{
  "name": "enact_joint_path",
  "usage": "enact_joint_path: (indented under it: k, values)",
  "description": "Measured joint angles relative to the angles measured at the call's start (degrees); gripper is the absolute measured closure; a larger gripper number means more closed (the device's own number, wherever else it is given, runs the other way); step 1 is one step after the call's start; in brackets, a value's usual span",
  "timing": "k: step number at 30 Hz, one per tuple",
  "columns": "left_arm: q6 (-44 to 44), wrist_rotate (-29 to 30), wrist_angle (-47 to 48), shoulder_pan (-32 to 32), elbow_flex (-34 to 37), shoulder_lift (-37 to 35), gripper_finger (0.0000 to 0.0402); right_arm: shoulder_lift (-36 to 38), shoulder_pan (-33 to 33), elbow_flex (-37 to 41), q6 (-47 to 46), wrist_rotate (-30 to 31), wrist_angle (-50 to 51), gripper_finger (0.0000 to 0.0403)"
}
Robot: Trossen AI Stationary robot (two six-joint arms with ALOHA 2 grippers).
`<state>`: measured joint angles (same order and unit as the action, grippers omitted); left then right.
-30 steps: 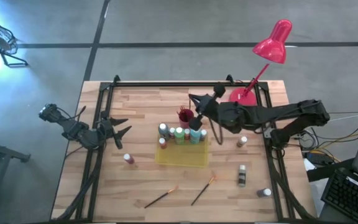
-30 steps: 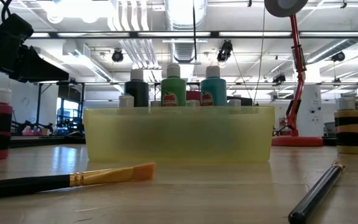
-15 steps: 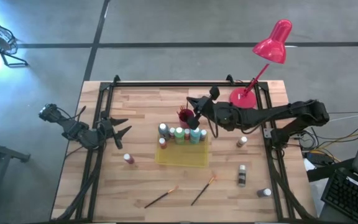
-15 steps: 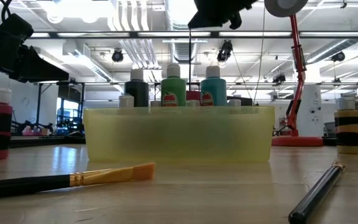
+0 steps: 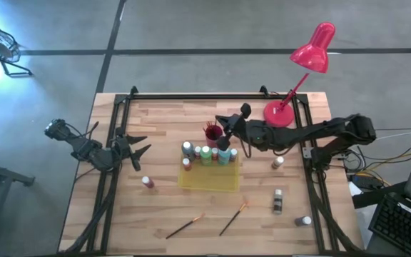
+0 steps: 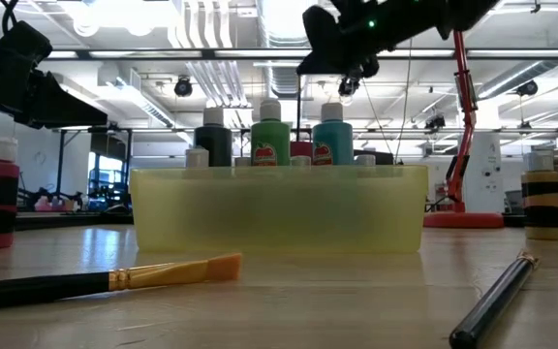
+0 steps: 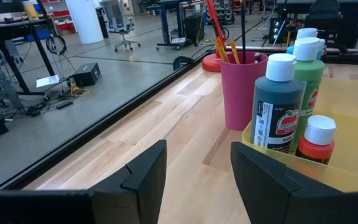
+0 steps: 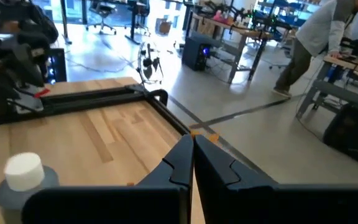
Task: Pick & Place Paint Supplies
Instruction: Put the gold paint brush into the pink cup
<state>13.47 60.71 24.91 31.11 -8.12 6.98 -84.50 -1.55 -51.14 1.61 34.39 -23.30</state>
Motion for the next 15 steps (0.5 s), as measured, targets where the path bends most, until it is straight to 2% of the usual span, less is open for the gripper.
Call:
enact_joint_path:
  k: [15]
  values:
    - [-0.01, 0.00, 0.01, -0.02, 0.00, 0.02, 0.0217, -7.60, -0.76, 0.86, -3.15, -0.63, -0.25, 0.0395]
